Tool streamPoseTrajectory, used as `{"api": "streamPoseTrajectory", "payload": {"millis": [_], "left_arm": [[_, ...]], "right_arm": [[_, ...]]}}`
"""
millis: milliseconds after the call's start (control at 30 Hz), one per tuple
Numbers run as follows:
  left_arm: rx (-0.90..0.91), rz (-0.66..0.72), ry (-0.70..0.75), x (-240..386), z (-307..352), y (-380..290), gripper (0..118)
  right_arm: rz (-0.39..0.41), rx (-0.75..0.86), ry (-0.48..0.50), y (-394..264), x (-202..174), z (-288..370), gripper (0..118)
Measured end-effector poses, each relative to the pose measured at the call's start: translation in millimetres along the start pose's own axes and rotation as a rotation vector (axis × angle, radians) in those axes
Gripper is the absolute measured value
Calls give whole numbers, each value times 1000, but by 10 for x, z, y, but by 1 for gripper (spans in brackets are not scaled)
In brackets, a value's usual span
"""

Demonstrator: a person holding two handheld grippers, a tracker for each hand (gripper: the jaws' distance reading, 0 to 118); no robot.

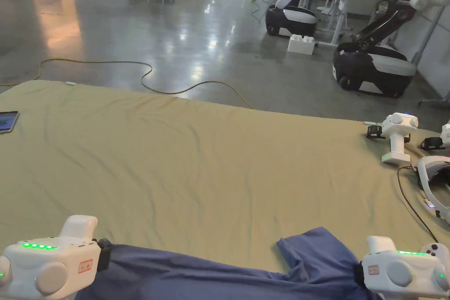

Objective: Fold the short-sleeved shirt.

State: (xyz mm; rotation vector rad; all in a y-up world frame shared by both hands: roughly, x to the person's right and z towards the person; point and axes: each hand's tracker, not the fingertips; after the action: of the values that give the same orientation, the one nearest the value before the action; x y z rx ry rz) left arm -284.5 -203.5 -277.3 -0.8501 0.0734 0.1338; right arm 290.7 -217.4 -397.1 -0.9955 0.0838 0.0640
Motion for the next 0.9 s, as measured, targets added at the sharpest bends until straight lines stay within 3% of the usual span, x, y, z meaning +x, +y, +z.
{"api": "streamPoseTrajectory", "payload": {"millis": [67,267,500,700,900], "left_arm": [[9,0,-5,-29,59,47,4],[77,13,-37,-193,378,91,4],[122,22,-90,-417,886,-288,4],[89,15,-110,-494,1145,-880,4],[-71,-23,-78,-520,1131,-1536,4]], "right_arm": [[-24,48,25,30,116,188,0],[36,193,1,-136,186,1010,0],[65,252,-15,-756,104,1736,0],[82,198,-49,-1444,-9,1943,0],[106,38,-94,-2109,5,1725,0]]}}
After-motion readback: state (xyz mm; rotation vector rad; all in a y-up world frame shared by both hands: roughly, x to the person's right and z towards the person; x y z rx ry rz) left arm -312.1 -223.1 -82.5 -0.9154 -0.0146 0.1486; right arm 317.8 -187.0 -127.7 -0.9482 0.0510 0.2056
